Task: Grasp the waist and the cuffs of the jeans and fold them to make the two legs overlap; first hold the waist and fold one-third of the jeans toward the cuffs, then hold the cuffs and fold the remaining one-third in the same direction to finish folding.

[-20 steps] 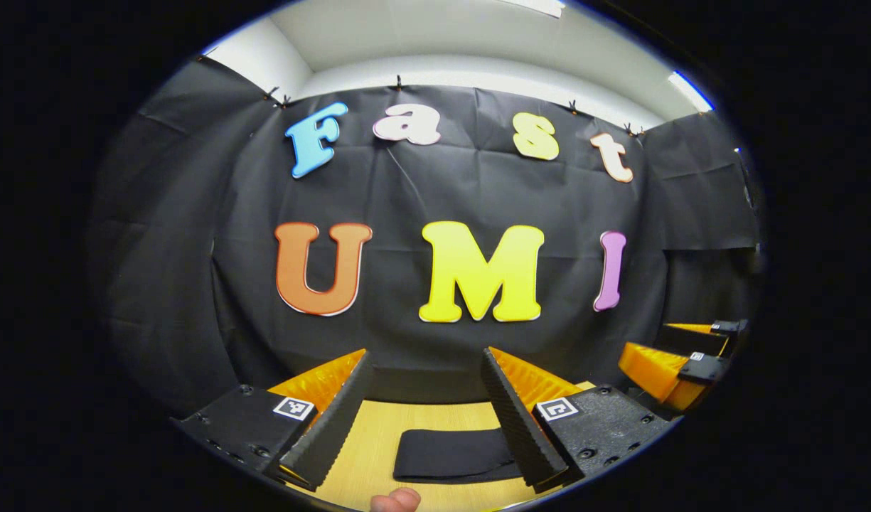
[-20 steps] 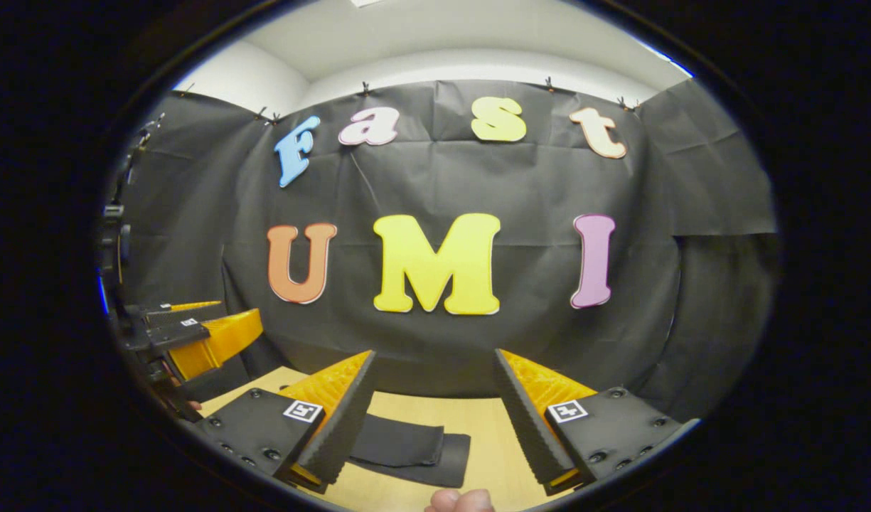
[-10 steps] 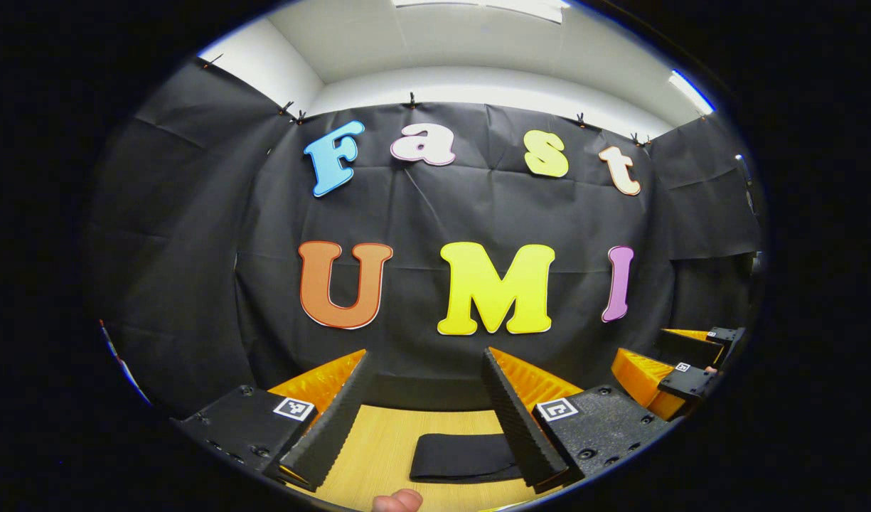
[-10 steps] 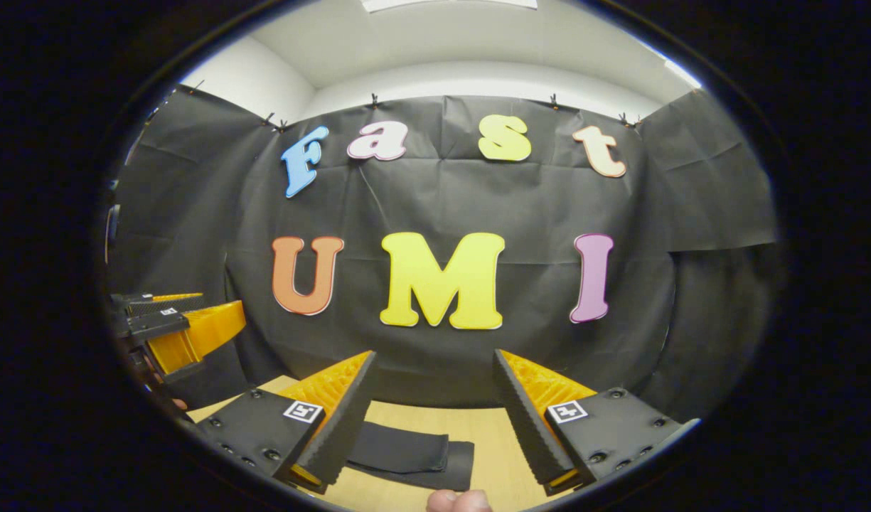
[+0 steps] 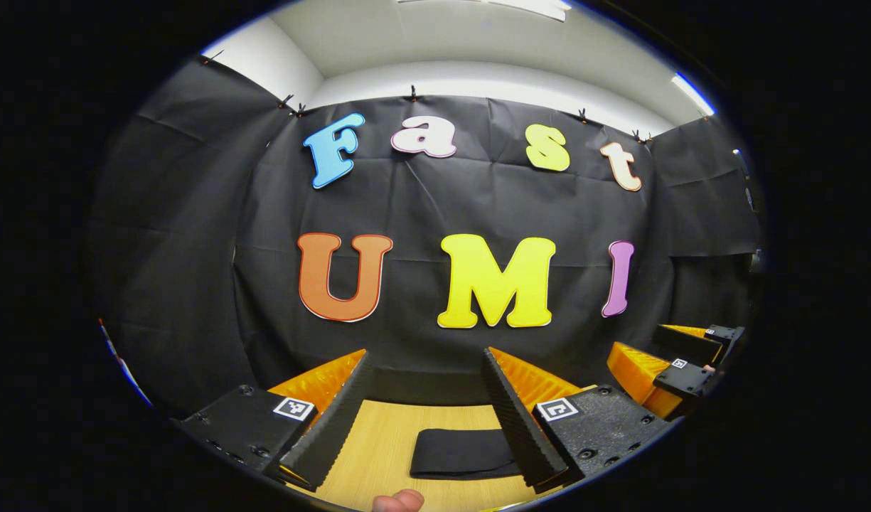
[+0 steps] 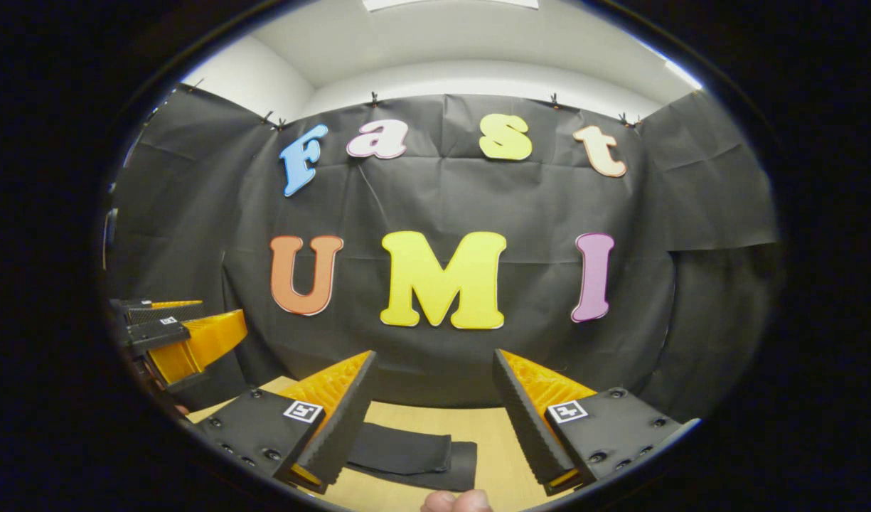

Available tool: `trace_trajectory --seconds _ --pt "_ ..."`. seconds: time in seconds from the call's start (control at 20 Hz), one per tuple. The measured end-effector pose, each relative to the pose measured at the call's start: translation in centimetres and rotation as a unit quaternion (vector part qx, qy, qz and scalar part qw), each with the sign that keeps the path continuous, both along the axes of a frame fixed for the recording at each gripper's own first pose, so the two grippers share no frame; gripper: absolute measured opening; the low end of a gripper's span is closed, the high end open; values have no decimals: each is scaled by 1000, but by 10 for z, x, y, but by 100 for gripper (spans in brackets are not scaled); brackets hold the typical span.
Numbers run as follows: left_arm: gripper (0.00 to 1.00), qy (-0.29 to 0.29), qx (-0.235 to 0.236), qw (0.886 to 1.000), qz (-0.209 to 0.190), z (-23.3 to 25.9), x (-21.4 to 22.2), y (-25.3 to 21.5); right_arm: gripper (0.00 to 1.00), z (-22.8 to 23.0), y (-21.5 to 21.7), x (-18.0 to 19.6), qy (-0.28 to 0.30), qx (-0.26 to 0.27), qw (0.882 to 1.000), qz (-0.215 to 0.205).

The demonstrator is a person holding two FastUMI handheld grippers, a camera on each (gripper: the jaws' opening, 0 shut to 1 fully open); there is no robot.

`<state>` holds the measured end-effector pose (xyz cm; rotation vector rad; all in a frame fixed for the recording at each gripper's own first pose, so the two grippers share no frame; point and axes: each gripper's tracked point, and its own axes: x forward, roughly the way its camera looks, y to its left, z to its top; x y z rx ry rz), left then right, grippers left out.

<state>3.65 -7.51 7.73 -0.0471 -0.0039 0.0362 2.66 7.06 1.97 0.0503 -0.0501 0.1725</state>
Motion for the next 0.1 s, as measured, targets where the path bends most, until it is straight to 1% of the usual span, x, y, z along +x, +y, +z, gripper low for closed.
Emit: trace_trajectory --seconds 0.1 --pt "98 -2 -2 1000 1 -1 0 1 99 -1 2 3 5 3 1000 0"
